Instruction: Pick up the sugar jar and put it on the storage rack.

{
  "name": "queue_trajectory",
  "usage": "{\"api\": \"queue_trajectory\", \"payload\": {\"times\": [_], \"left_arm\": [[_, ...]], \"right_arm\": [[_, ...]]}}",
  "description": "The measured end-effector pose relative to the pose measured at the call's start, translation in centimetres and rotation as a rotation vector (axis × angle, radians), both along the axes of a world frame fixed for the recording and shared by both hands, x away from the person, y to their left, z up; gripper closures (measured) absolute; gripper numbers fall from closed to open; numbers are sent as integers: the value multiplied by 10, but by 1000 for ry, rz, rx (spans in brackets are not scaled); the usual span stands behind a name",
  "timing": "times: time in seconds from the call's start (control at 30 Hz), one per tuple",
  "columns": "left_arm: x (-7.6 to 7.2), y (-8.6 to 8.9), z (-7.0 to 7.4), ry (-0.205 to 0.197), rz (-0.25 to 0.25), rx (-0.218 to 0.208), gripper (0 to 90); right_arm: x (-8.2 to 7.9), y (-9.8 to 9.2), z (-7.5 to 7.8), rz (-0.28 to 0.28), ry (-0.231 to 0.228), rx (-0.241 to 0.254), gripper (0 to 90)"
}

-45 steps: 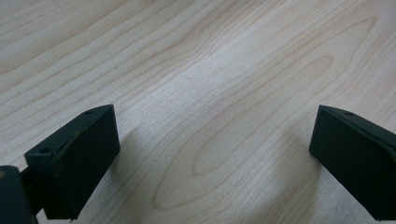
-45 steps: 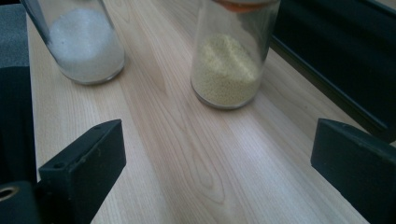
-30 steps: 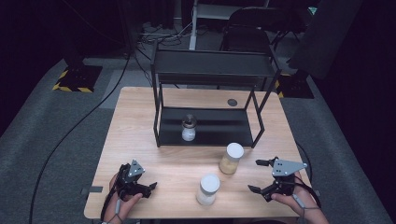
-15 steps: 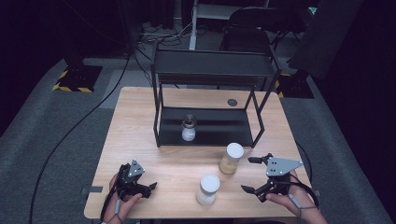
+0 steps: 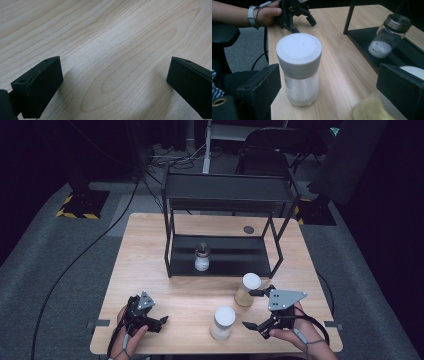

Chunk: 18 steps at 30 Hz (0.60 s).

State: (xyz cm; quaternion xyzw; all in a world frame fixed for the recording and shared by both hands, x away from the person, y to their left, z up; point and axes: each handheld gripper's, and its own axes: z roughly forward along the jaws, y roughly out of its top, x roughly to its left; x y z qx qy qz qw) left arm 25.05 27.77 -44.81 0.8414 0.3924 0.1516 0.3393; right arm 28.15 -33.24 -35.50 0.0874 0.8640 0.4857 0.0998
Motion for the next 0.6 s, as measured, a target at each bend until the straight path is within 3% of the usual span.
{"api": "queue_trajectory", "payload": {"times": [0.6], "left_arm": [[0, 0, 0, 0, 0, 2, 5]], "right_arm": [[2, 31, -7, 67, 23, 13, 64]]}}
